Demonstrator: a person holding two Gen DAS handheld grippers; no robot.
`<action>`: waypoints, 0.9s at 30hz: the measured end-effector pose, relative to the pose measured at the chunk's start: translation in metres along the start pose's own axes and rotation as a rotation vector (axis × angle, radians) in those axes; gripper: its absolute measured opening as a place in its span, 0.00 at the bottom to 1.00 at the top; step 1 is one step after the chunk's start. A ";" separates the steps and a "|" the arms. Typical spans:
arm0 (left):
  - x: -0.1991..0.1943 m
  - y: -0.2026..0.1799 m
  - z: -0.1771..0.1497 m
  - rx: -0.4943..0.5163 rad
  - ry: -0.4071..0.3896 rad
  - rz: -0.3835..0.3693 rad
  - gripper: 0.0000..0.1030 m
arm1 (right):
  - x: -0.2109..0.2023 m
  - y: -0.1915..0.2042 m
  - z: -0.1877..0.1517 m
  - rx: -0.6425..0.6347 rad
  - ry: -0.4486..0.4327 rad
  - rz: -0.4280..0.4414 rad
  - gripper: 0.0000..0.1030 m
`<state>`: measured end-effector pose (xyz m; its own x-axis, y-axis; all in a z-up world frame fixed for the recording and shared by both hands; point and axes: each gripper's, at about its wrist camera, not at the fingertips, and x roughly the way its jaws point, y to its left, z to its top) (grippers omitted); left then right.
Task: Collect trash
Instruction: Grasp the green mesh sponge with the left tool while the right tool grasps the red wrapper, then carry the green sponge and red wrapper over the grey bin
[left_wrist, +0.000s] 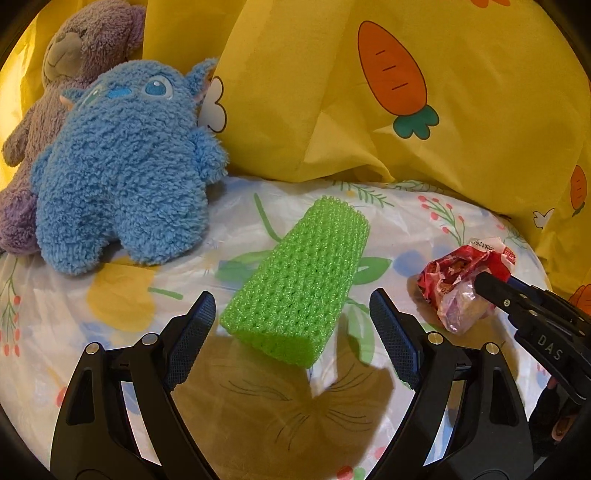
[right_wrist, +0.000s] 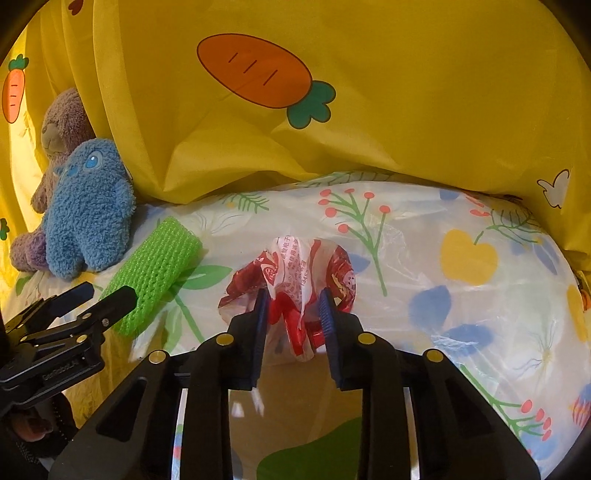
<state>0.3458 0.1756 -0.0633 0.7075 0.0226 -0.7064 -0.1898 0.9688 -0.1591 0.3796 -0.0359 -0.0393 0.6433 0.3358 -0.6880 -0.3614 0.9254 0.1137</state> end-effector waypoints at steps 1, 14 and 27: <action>0.004 0.000 0.000 0.000 0.012 -0.005 0.73 | -0.003 -0.001 -0.001 -0.001 -0.005 0.000 0.26; 0.017 -0.014 -0.004 0.026 0.036 -0.022 0.10 | -0.028 -0.012 -0.013 -0.015 -0.052 0.008 0.16; -0.054 -0.064 -0.016 0.114 -0.076 -0.101 0.09 | -0.101 -0.024 -0.032 -0.042 -0.150 -0.008 0.13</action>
<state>0.3087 0.1087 -0.0267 0.7694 -0.0624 -0.6357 -0.0393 0.9887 -0.1446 0.3021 -0.0980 0.0049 0.7387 0.3533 -0.5741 -0.3813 0.9213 0.0763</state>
